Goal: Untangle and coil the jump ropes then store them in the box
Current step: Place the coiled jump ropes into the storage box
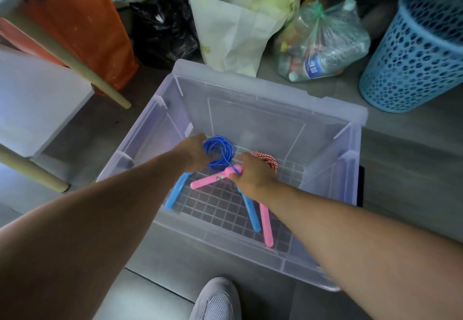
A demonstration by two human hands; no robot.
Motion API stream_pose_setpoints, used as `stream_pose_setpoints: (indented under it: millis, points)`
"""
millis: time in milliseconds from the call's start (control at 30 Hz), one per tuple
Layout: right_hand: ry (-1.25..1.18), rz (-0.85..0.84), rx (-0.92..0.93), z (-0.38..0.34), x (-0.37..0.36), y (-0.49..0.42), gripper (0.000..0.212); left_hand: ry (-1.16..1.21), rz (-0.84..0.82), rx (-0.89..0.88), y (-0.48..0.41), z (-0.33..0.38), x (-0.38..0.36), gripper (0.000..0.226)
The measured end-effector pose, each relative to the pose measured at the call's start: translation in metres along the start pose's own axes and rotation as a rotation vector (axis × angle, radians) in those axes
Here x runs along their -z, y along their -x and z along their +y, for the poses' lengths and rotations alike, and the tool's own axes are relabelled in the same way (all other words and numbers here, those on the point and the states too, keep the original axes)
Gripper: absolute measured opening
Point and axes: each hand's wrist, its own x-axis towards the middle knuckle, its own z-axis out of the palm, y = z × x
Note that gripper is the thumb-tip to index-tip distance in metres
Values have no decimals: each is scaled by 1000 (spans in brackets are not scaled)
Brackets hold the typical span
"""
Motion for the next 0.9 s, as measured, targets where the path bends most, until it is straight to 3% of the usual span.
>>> stream_pose_setpoints:
  millis: [167, 300, 400, 500, 667, 800, 900]
  points:
    - [-99, 33, 82, -7, 58, 69, 10, 81, 73, -178, 43, 36, 18, 35]
    - [-191, 170, 111, 4, 125, 162, 29, 154, 45, -318, 99, 86, 16, 31]
    - [-145, 285, 74, 43, 175, 247, 28, 144, -36, -417, 145, 140, 7, 32]
    - [-62, 327, -35, 109, 214, 328, 26, 104, -79, -538, 188, 207, -12, 28]
    - [43, 146, -343, 241, 237, 447, 21, -62, -186, -747, 247, 323, -73, 28]
    - [-7, 89, -529, 336, 223, 498, 17, -231, -280, -806, 262, 384, -166, 18]
    - [-6, 37, -674, 393, 206, 512, 26, -309, -354, -759, 259, 406, -250, 20]
